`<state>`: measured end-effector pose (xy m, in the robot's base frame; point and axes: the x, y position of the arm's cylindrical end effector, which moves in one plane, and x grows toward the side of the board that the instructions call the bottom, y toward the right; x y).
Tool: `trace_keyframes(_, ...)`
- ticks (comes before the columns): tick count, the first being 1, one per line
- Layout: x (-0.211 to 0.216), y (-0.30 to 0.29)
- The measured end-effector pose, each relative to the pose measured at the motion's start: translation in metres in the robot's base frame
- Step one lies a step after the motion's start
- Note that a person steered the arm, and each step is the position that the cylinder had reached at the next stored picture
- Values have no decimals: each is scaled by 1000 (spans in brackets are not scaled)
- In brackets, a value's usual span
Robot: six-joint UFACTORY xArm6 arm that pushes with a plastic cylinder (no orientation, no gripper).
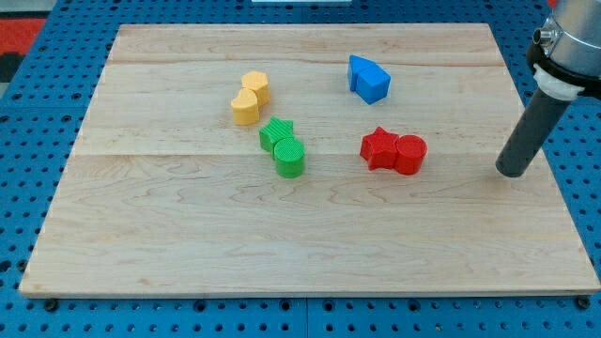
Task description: Move the red star a slightly left
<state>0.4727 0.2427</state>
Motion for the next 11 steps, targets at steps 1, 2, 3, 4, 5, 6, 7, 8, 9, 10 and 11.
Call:
trace_keyframes(1, -6, 0)
trace_keyframes(2, -22, 0)
trace_keyframes(3, -40, 0)
trace_keyframes(4, -54, -7)
trace_keyframes(5, -58, -45)
trace_keyframes(6, -65, -76)
trace_keyframes(7, -65, -97)
trace_keyframes(8, -57, -120)
trace_keyframes(9, -56, -136)
trace_keyframes(10, -56, -137)
trace_keyframes(11, -56, -144)
